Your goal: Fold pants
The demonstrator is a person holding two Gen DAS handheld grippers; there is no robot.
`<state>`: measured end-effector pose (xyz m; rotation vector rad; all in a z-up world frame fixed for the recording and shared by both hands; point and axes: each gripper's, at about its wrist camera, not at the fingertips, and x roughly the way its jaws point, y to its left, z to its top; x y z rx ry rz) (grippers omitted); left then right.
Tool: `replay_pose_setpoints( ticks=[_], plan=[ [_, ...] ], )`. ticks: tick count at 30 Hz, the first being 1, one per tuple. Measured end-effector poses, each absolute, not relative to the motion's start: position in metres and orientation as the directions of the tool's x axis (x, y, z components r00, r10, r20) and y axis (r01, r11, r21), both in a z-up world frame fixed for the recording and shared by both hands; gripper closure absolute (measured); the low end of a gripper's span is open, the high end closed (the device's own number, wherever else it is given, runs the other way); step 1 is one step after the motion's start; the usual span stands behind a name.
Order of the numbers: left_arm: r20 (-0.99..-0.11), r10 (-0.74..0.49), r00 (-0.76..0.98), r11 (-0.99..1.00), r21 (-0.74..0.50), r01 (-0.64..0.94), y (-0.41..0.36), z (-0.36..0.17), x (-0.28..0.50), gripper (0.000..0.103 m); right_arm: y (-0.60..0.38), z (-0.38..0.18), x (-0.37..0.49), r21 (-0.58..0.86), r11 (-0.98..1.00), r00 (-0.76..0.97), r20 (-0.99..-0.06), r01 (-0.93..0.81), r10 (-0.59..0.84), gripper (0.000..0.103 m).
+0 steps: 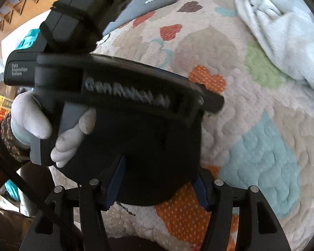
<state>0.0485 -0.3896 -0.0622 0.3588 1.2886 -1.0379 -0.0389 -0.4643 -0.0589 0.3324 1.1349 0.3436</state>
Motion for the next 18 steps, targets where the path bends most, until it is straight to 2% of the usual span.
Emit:
replay_pose_setpoints(
  ticks=[1,3,5,7,9,12,18],
  plan=[
    [-0.912,-0.408,-0.048,0.535,-0.281,0.797,-0.388,-0.061,0.048,0.070,-0.462,-0.060,-0.036,0.422,0.900,0.379,-0.820,-0.107,0.429,0.037],
    [-0.906,-0.420,-0.059,0.527,-0.296,0.797,-0.384,-0.059,0.050,0.082,-0.458,-0.060,-0.032,0.409,0.905,0.374,-0.826,-0.117,0.422,0.038],
    [-0.892,-0.446,-0.069,0.527,-0.324,0.785,-0.378,-0.055,0.051,0.083,-0.451,-0.060,-0.026,0.373,0.918,0.369,-0.841,-0.132,0.395,0.045],
    [-0.881,-0.469,-0.069,0.530,-0.343,0.776,-0.371,-0.049,0.050,0.084,-0.446,-0.060,-0.022,0.342,0.931,0.366,-0.856,-0.127,0.365,0.066],
    [-0.872,-0.485,-0.063,0.531,-0.351,0.771,-0.364,-0.043,0.048,0.084,-0.449,-0.059,-0.018,0.373,0.923,0.368,-0.849,-0.092,0.380,0.074],
    [-0.854,-0.518,-0.051,0.529,-0.367,0.765,-0.349,-0.025,0.048,0.084,-0.450,-0.053,-0.019,0.442,0.895,0.396,-0.814,-0.053,0.425,0.080],
    [-0.772,-0.636,0.003,0.544,-0.445,0.711,-0.290,0.024,0.058,0.084,-0.419,-0.013,-0.022,0.491,0.867,0.465,-0.749,-0.089,0.472,0.081]
  ],
)
